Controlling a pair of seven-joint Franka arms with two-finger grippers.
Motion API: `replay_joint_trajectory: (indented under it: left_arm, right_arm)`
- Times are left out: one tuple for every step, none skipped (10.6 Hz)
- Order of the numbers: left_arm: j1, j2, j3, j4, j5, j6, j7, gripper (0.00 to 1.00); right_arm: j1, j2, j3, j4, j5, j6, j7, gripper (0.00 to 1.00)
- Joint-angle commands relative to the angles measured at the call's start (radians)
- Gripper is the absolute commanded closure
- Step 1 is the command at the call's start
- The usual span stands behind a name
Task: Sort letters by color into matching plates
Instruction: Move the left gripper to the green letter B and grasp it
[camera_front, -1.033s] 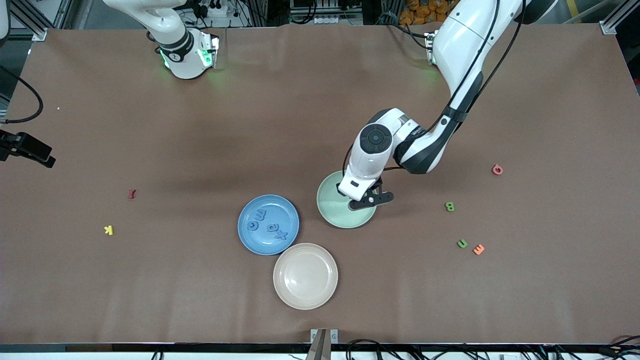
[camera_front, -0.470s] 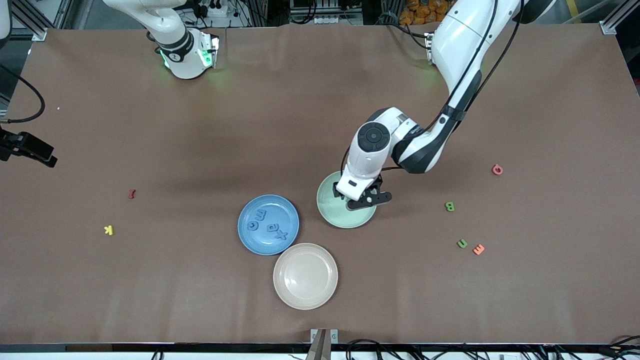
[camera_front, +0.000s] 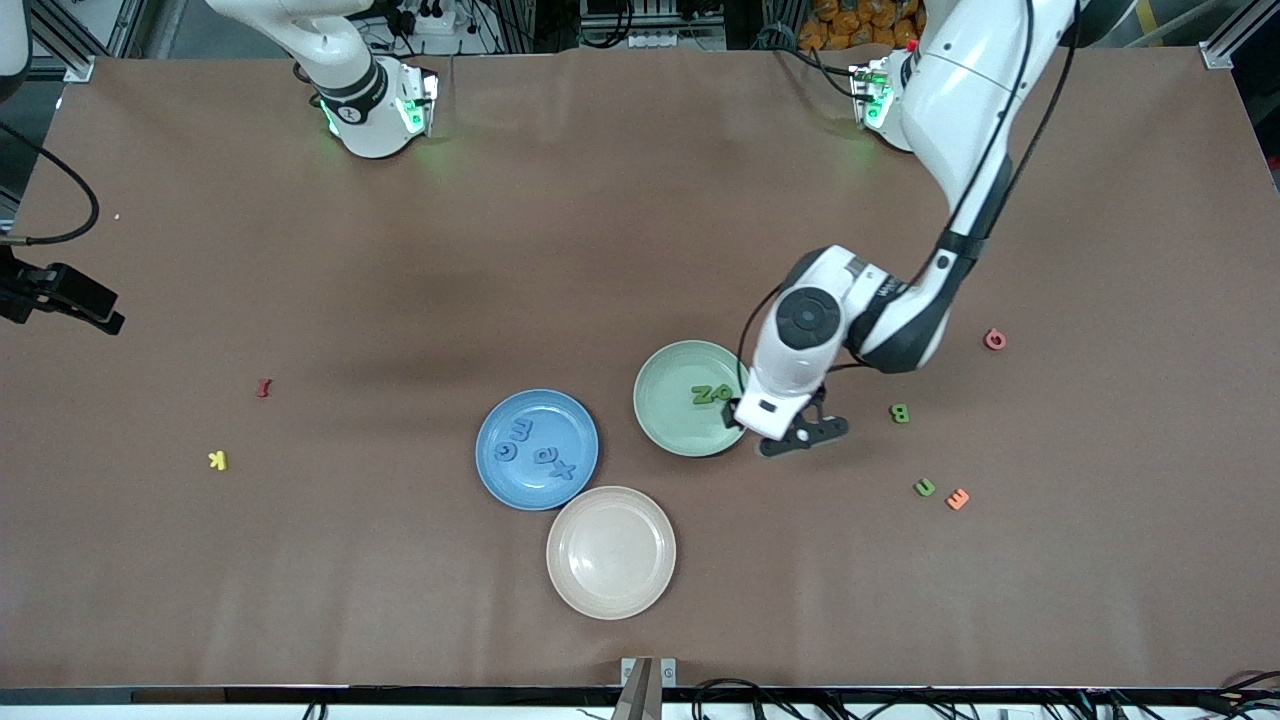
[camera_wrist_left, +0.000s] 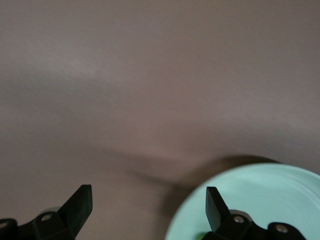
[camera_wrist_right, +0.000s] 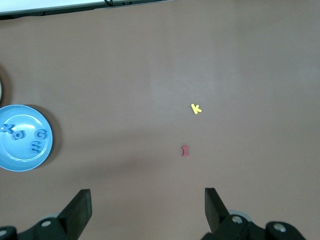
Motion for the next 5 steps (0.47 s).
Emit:
replay_joint_trajectory:
  left_arm:
    - [0.055, -0.049, -0.005, -0.057, 0.024, -0.031, 0.033, 0.00]
    - [0.071, -0.074, -0.005, -0.100, 0.026, -0.031, 0.034, 0.00]
    - [0.087, -0.109, -0.005, -0.152, 0.044, -0.030, 0.034, 0.00]
    - [0.107, -0.143, -0.008, -0.206, 0.081, -0.025, 0.034, 0.00]
    - [0.133, -0.169, -0.016, -0.243, 0.093, -0.022, 0.036, 0.00]
  right_arm:
    - [-0.010, -0.012, 0.006, -0.008, 0.054, -0.007, -0.011, 0.00]
    - [-0.010, -0.012, 0.007, -0.009, 0.057, -0.007, -0.011, 0.00]
    - [-0.010, -0.011, 0.007, -0.009, 0.058, -0.007, -0.015, 0.00]
    - [-0.007, -0.009, 0.007, -0.009, 0.063, -0.007, -0.038, 0.00]
    - [-0.002, -0.009, 0.007, -0.012, 0.069, -0.007, -0.041, 0.00]
